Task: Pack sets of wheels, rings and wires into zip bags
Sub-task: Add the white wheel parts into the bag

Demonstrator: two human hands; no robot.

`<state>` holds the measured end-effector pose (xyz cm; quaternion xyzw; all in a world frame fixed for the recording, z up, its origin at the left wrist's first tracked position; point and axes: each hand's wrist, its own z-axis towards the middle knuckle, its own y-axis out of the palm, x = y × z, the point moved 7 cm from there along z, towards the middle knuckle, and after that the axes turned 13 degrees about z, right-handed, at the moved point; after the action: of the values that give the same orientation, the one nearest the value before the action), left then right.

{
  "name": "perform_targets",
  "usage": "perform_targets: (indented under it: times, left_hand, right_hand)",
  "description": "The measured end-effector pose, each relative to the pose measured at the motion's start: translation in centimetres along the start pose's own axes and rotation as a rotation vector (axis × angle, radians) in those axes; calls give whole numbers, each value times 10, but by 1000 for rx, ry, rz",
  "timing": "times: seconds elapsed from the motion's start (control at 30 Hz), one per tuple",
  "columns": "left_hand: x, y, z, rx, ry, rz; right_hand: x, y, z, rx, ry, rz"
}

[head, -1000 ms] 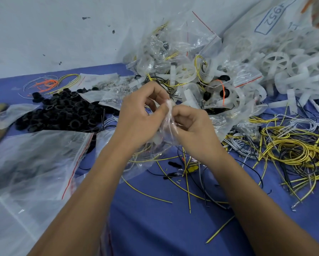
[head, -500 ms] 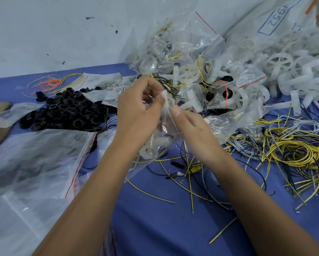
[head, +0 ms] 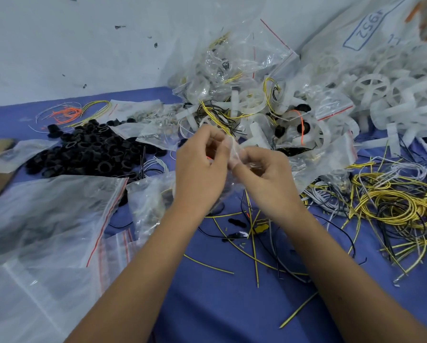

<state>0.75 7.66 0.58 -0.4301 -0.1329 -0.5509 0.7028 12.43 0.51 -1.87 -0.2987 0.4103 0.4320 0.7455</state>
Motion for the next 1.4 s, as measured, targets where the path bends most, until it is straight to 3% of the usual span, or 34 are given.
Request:
perform_targets:
  times: [0.07,0.2,0.27,0.37,0.5,0.63,0.73,0.87,1.0,1.07,1.13,1.27,1.4]
  left_hand:
    - [-9,10,-5,-45,-35,11]
    - [-29,14,-7,-85,-125,15]
    - [-31,14,-7,-113,-133,42]
    - [-31,13,-5,-165,-92,198]
    - [-31,13,-3,-257,-17,388]
    - [-25,16,-2,-355,76,445]
    - [-23,14,2,-401,112,471]
    - [-21,1,10,-343,80,339]
    - [-24,-14,20,-244,-1,196]
    - [-28,-19,23,-210,-59,104]
    - [-29,-22,24,-196,-102,18]
    - [-19,-27,24,-155,-60,-91]
    - [-9,-33,26,-112,29,-149]
  right_hand:
    - [-2,-7,-1,49,-108,-199]
    - [-2,-19,0,193,-161,-181]
    - [0,-25,2,231,-163,-435]
    - [23,-24,5,106,30,-754]
    - [45,-24,4,-44,218,-926]
    - [31,-31,7,119,157,-775]
    - [9,-42,4,309,-16,-600]
    - [-8,-56,-2,501,-141,-306]
    - [10,-56,7,523,23,408]
    - [19,-44,11,433,145,859]
    - [22,-32,12,327,236,1041]
    - [31,-19,9,257,362,849]
    - [29,-29,5,228,277,163]
